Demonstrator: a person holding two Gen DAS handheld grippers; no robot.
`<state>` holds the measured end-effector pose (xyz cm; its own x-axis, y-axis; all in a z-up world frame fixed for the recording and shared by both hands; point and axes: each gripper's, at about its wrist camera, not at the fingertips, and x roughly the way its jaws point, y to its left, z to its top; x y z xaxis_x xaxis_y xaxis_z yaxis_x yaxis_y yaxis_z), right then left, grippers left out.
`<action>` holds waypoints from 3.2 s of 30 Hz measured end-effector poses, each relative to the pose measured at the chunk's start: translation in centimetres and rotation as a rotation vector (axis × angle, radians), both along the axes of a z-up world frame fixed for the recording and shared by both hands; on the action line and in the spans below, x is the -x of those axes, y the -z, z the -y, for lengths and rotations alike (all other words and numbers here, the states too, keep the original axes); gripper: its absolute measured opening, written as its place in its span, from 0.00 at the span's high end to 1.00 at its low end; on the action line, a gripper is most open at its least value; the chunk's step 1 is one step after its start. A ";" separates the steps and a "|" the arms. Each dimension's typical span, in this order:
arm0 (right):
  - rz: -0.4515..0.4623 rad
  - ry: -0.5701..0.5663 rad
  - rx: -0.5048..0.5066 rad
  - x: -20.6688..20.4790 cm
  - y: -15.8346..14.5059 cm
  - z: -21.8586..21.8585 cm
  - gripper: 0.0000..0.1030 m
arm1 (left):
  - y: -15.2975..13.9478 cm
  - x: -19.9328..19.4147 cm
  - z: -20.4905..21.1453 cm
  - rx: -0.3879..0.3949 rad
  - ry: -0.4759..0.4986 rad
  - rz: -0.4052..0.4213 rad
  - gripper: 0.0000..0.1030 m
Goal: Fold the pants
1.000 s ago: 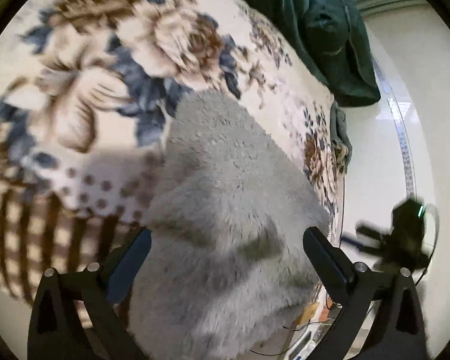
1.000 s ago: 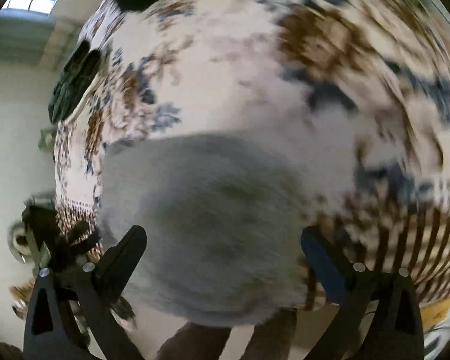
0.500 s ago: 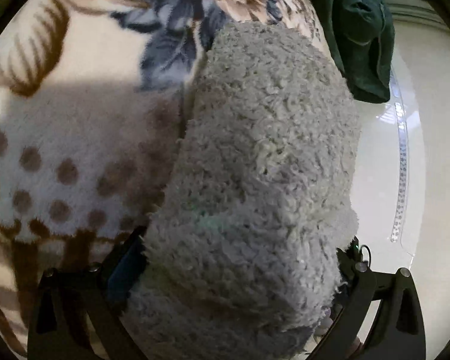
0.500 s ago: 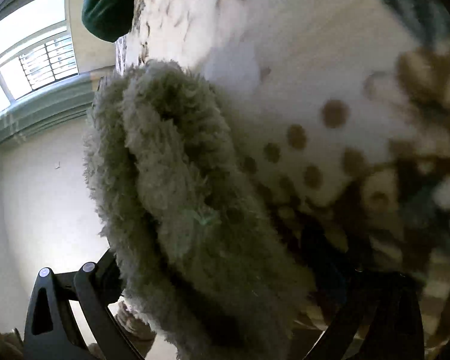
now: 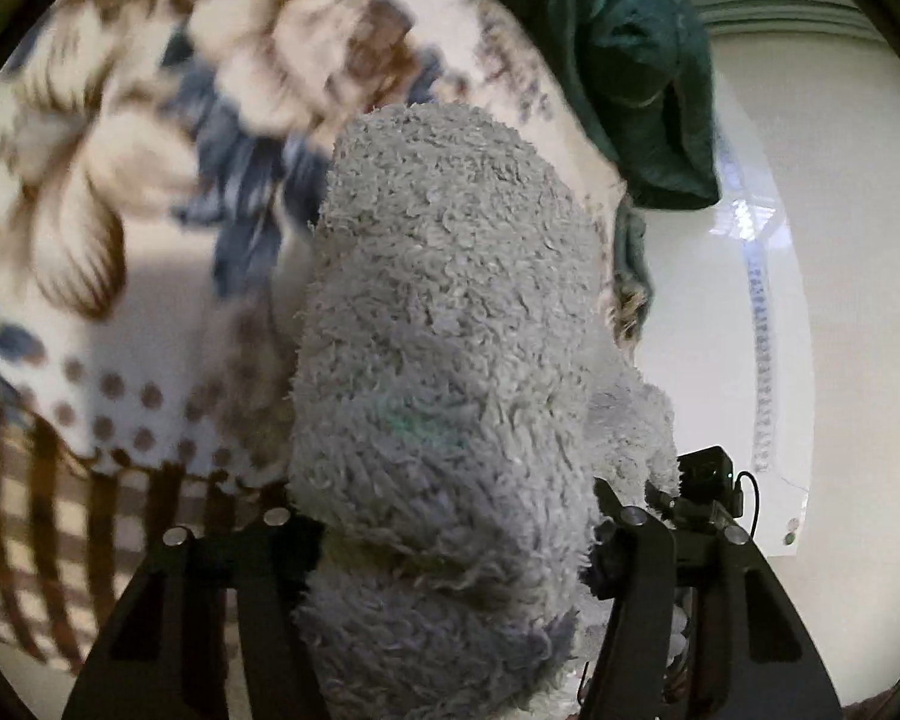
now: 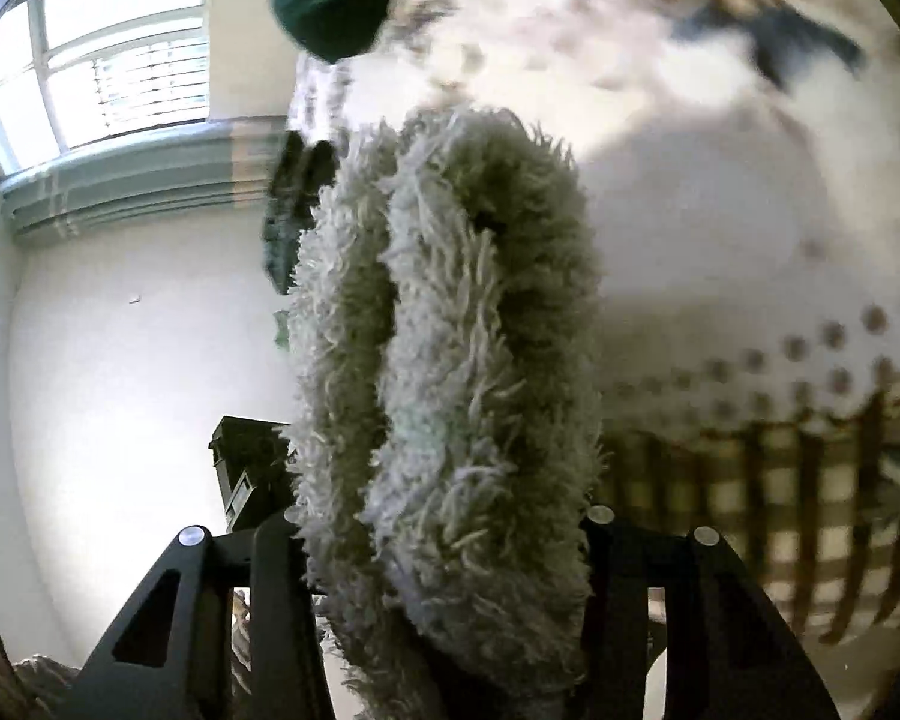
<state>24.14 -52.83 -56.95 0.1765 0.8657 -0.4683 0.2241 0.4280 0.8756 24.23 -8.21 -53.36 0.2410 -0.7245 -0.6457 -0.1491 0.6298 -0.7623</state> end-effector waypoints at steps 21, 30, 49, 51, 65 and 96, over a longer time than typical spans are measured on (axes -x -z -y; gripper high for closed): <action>0.202 -0.002 -0.052 -36.3 -18.7 -32.9 0.52 | -21.2 -27.8 -28.4 0.061 -0.139 0.243 0.45; 0.107 -0.045 -0.002 -52.3 -11.5 -46.6 0.53 | -13.9 -41.5 -41.3 0.006 -0.203 0.166 0.44; 0.177 -0.124 0.731 -48.9 -17.6 -46.4 0.00 | -14.2 -42.8 -42.6 -0.546 -0.112 0.117 0.10; 0.221 -0.116 0.838 -46.9 -19.8 -47.2 0.00 | -15.5 -42.1 -41.8 -0.629 -0.102 0.133 0.07; 0.427 -0.088 1.215 -30.8 -32.1 -51.9 0.00 | -25.4 -30.5 -33.9 -0.874 -0.106 0.282 0.07; 0.792 0.112 1.128 7.8 -62.7 -46.6 0.00 | -47.7 0.1 -26.5 -0.972 -0.303 0.598 0.07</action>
